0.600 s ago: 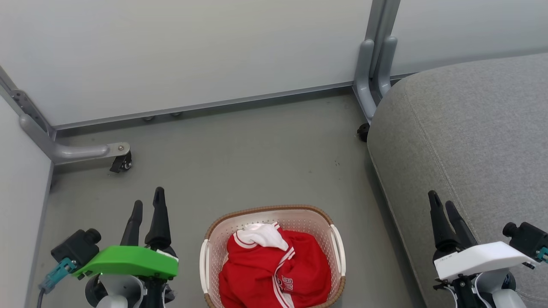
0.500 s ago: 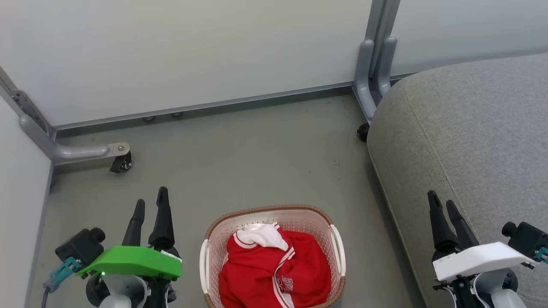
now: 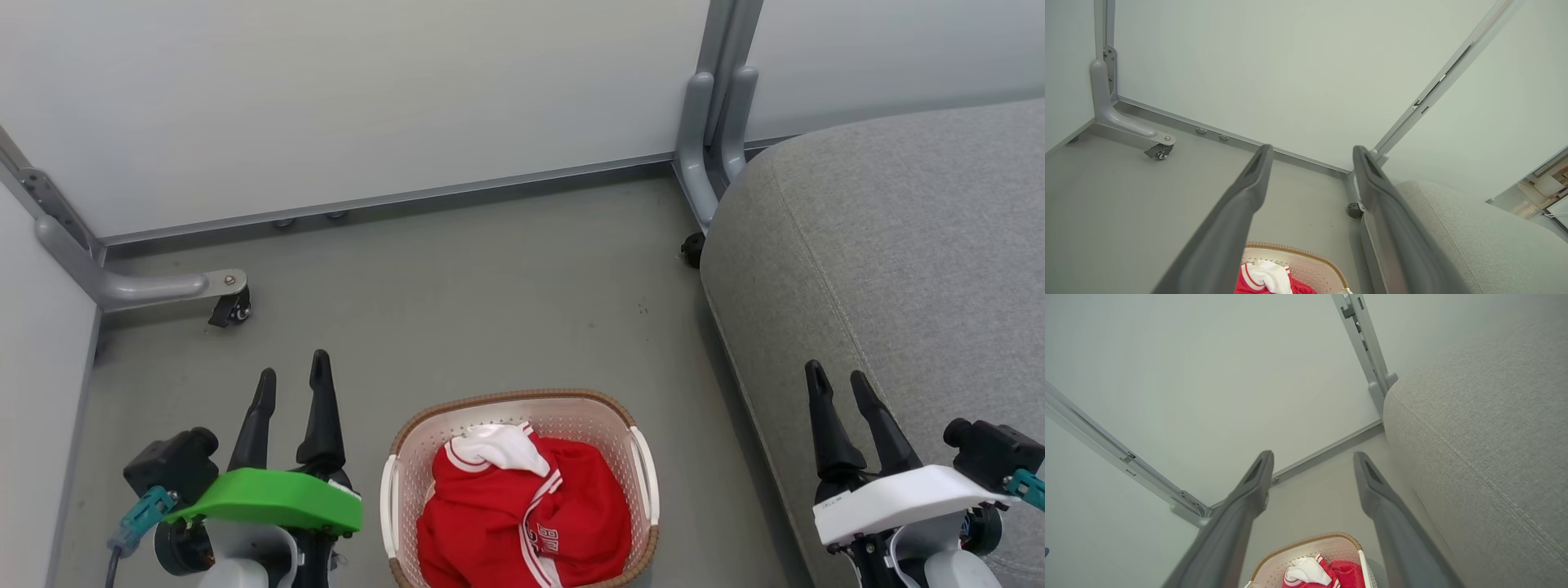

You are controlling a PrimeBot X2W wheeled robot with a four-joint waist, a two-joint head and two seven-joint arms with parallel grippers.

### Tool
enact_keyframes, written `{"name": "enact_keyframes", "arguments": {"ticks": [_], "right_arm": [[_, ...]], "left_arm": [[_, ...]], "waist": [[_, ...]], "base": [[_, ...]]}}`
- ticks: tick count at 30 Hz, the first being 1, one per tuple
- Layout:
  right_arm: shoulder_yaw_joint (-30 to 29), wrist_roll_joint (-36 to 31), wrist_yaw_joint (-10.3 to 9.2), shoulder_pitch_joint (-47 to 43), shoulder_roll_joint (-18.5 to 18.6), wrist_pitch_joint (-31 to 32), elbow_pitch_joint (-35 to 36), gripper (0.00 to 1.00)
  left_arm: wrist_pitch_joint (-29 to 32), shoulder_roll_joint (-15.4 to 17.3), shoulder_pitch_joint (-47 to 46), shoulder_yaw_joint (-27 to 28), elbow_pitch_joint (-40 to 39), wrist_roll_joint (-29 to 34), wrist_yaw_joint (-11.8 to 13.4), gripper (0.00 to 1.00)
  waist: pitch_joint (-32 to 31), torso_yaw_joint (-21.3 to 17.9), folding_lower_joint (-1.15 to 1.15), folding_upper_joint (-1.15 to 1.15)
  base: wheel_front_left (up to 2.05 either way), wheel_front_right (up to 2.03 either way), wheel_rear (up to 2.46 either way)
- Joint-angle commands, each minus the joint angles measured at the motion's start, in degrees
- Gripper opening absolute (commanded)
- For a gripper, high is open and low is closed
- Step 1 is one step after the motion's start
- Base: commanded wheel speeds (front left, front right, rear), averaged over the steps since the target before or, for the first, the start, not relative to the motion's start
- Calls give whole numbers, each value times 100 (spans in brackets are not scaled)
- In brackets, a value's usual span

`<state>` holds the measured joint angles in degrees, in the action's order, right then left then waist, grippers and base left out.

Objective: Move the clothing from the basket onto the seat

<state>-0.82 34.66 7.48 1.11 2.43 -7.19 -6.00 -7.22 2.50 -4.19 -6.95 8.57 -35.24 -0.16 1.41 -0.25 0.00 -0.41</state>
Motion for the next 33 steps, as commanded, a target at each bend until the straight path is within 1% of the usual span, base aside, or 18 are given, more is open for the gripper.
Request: {"name": "enact_keyframes", "arguments": {"ticks": [1,10,21,33], "right_arm": [[15,-194,2,-2,39,-72,97,100],[49,-736,1,-47,43,-210,202,100],[74,-1338,2,-89,46,-360,302,100],[120,-1922,2,-133,50,-516,368,100]], "left_arm": [[-71,43,-86,-19,-80,182,27,100],[-207,45,-80,-134,-44,737,100,100],[-358,48,-124,-262,-49,1299,57,100],[-506,50,-113,-356,-6,1831,87,100]], "waist": [[5,-3,0,21],[38,-11,0,24],[88,-1,0,28],[128,5,0,32]], "base": [[0,0,0],[0,0,0],[0,0,0],[0,0,0]]}}
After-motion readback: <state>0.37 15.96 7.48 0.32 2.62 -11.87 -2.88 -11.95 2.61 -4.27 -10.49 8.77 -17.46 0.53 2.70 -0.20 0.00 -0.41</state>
